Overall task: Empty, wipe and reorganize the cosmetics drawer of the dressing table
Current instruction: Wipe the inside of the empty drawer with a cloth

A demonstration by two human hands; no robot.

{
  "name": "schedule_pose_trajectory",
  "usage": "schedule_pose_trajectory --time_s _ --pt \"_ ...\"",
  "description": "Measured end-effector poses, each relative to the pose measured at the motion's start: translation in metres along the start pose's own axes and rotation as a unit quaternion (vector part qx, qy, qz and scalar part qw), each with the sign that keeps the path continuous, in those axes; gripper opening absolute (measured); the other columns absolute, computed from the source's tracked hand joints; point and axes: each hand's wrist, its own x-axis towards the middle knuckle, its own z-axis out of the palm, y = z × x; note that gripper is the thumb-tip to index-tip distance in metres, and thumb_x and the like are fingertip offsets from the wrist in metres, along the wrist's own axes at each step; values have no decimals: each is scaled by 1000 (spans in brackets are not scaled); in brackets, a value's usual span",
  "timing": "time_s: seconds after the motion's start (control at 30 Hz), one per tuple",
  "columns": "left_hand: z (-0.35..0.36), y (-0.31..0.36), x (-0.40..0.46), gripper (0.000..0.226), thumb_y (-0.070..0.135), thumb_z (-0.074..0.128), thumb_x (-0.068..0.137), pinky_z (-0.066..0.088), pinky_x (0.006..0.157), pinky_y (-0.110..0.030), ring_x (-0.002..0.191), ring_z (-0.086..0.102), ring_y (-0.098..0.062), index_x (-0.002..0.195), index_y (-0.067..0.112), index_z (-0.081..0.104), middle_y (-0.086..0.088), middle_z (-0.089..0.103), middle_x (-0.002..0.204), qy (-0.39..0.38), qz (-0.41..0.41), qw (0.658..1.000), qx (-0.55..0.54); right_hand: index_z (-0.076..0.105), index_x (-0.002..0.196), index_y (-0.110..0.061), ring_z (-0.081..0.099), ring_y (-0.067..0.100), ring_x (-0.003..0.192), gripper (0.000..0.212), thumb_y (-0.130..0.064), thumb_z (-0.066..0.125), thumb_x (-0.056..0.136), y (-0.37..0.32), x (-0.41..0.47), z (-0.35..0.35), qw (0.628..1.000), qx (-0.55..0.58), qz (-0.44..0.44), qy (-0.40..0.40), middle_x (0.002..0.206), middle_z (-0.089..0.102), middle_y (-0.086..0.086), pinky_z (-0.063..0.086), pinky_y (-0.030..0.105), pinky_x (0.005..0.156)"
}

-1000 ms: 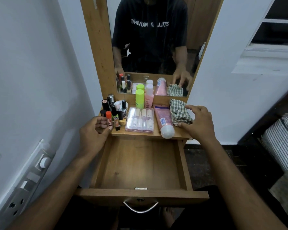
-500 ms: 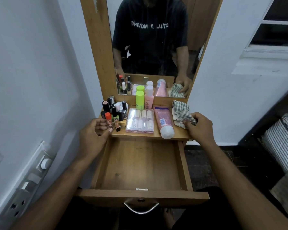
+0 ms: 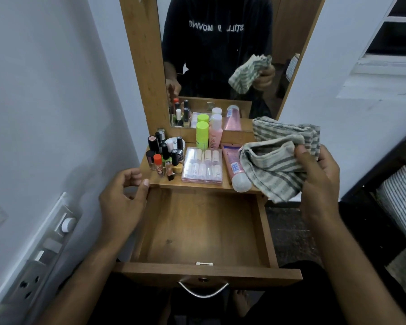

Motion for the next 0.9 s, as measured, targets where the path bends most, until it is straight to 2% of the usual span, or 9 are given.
schedule_pose_trajectory --time_s 0.13,0.23,0.3,0.4,0.5,0.6,0.7,0.8,0.9 --pt "-2 24 -26 17 24 68 94 48 70 -6 91 63 8 111 20 68 17 70 96 2 -9 998 -64 62 108 -16 69 6 91 10 -20 59 99 -7 -27 7 995 -29 -65 -76 95 71 -12 54 19 72" --pt "12 30 -42 26 46 60 94 58 80 -35 98 69 -11 111 27 68 9 73 103 -112 -61 980 -152 62 111 -14 71 12 97 18 -17 60 93 5 -40 14 991 8 -14 -134 102 74 -7 58 24 77" --pt "23 37 -47 38 51 52 99 59 85 -47 102 70 -21 117 20 66 -1 74 108 -224 -146 935 -235 64 115 -13 72 20 101 26 -18 60 91 16 -48 20 980 69 84 -164 107 76 2 60 31 81" --pt "36 47 -51 54 55 42 100 56 95 -49 106 70 -25 125 12 61 -11 73 115 -336 -283 817 -374 64 120 -11 72 30 105 28 -13 61 93 37 -59 25 957 91 179 -209 114 75 12 61 35 84" --pt "46 44 -57 35 32 67 92 57 85 -29 106 70 -20 125 19 62 1 75 109 -351 -247 830 -355 63 126 -8 70 32 111 37 -3 68 89 55 -65 27 945 73 210 -241 119 73 13 60 37 87" --pt "52 39 -63 37 9 68 89 54 83 -22 107 69 -18 125 18 62 1 76 105 -328 -243 850 -334 63 129 -8 68 28 116 47 2 72 84 66 -68 26 944 59 200 -256 123 72 11 58 39 93" --pt "52 37 -61 32 22 61 94 60 81 -32 108 70 -25 125 19 65 -12 73 119 -313 -300 812 -391 69 121 -5 68 28 116 42 1 74 80 74 -67 24 947 50 187 -257 121 73 12 57 40 95" --pt "50 35 -57 49 48 40 101 55 95 -53 115 67 -32 128 15 64 -17 70 124 -344 -348 773 -404 74 99 0 67 30 115 23 15 67 83 84 -65 20 952 20 154 -263 121 72 12 56 46 98" --pt "48 30 -53 54 51 34 104 52 97 -55 113 68 -34 122 13 68 -18 70 121 -366 -339 783 -372 76 85 0 66 28 116 20 18 68 81 91 -63 17 952 -16 121 -281 123 70 11 55 46 99"
